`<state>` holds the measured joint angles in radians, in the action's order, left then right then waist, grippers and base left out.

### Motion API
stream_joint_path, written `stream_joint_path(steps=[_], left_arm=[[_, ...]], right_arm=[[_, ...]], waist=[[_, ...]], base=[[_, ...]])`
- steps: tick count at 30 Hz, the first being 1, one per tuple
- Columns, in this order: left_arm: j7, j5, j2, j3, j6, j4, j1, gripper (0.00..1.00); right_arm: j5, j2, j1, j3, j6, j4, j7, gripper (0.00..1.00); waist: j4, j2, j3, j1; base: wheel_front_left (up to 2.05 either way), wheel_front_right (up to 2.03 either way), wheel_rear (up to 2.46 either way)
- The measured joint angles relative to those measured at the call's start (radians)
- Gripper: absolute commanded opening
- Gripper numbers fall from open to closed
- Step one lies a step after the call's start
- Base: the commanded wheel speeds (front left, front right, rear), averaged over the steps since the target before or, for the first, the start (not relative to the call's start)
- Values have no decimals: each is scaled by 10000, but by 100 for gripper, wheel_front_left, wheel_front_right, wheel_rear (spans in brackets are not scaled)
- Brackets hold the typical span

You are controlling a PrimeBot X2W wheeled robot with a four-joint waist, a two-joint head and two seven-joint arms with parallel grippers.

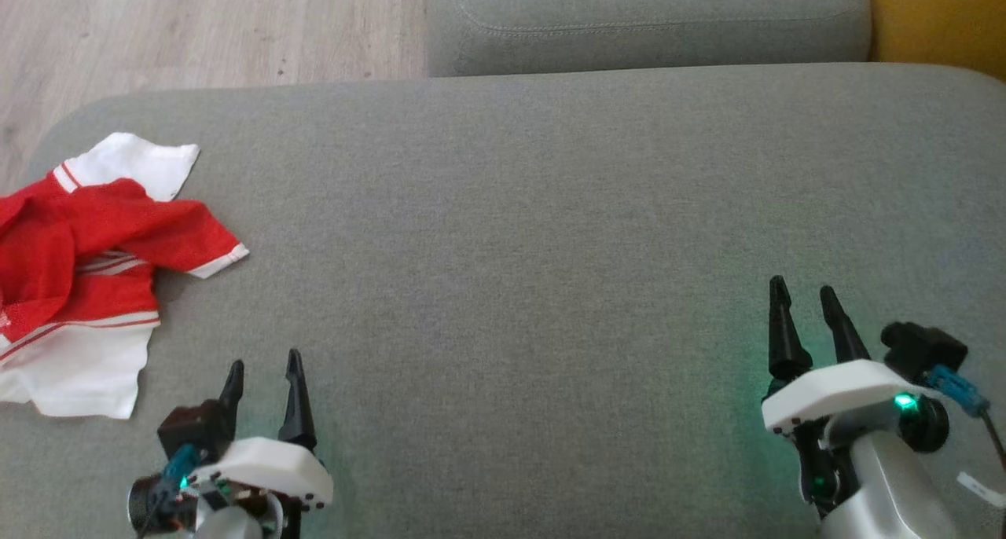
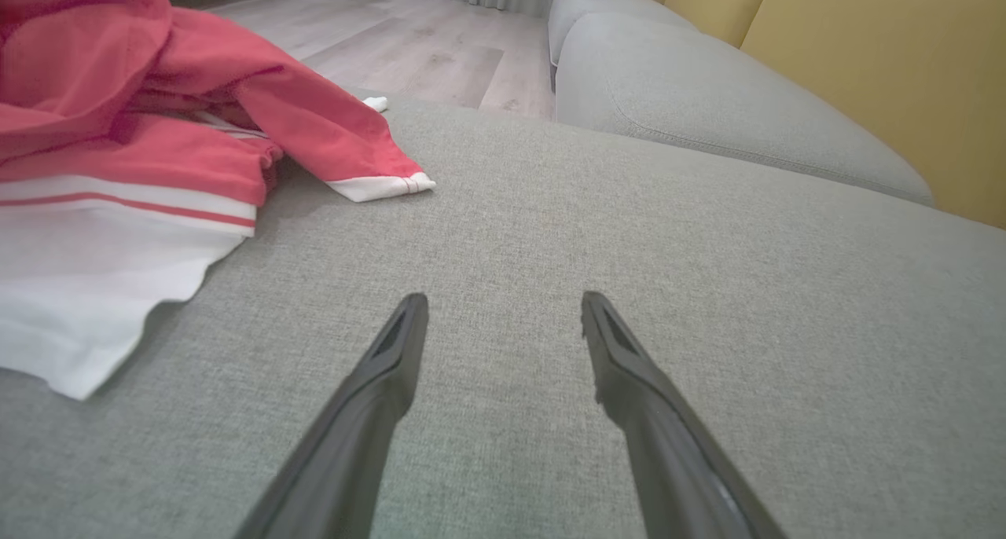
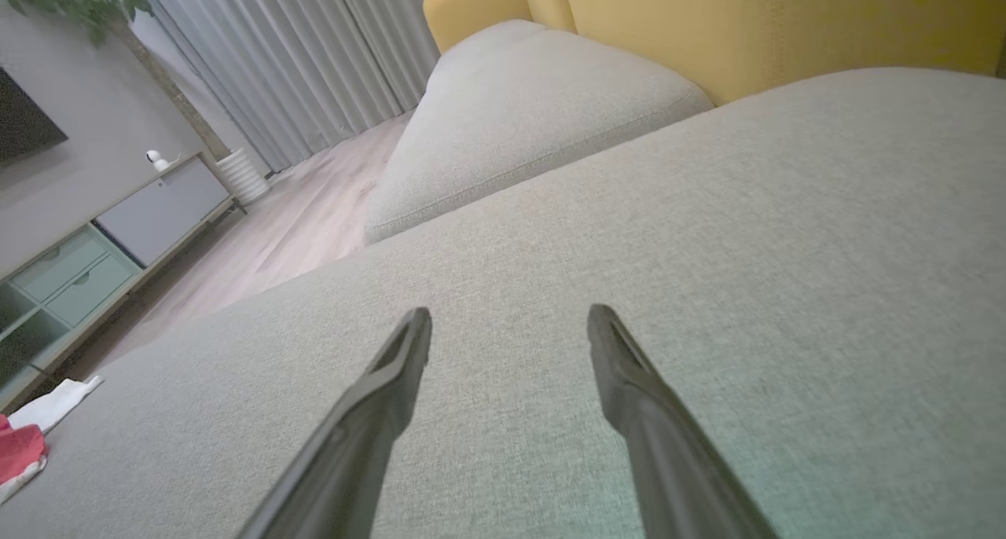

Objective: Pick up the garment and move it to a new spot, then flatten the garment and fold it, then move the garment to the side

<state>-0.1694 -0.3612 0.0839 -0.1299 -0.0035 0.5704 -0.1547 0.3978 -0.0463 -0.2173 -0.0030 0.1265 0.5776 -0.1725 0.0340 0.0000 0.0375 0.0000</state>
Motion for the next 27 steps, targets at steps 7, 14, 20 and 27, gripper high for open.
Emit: stream_joint_path(steps=[7,14,20,27], left_arm=[[-217,834,8,-71,142,92,-160,100],[-435,1611,8,-169,385,186,-288,100],[-619,2151,-6,-46,566,232,-286,100],[-800,2903,-33,52,663,171,-285,100]], right_arm=[[-932,2,-208,10,0,61,-222,100],[-1870,2,-208,-61,0,196,-403,100],[-2447,2,-208,-73,0,328,-570,100],[-2671,2,-208,-215,0,336,-769,100]], waist=[[98,0,45,0],[169,0,61,0],[135,0,78,0],[113,0,119,0]], base=[[0,0,0],[0,0,0],[0,0,0],[0,0,0]])
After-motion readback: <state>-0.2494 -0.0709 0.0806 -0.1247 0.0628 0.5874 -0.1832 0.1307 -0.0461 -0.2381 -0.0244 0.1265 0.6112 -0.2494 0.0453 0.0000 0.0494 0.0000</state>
